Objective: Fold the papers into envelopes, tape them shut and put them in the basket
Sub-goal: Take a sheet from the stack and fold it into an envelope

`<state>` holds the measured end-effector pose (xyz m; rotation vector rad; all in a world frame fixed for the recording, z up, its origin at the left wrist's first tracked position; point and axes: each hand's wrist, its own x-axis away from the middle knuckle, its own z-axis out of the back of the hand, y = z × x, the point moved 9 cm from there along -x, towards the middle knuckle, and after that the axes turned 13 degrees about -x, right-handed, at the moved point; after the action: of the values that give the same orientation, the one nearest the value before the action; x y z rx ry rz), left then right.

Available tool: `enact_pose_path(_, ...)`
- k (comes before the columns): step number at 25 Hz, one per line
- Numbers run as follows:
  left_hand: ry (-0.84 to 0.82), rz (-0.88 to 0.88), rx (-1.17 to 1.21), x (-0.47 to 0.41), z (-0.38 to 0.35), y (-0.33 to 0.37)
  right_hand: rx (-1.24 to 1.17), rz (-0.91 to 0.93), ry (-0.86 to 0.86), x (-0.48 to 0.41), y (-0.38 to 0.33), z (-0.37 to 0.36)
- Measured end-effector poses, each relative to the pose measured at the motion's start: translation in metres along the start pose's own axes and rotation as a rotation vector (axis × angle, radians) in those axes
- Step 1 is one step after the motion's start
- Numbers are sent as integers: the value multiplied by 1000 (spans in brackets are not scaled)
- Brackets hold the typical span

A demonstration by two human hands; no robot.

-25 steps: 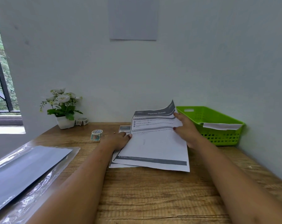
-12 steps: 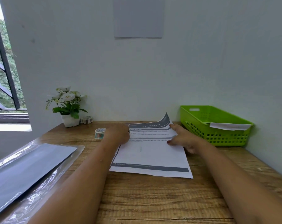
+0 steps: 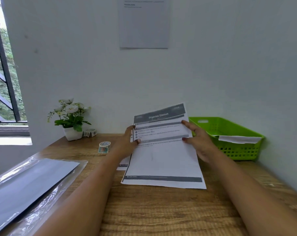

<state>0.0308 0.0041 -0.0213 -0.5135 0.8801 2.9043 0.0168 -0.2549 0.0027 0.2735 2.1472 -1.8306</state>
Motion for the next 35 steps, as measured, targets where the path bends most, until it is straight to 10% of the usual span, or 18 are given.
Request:
enact_pose_path(8,192,13,771,-2,26,3,-96,19,-93,5,-11,-12)
enact_pose_path(19,168,-144,644,7,37,41,976,630,241,17,-46,-17)
enact_pose_path(35,208,-253,550,23,54,81,1097,812,167,25,-71,-25)
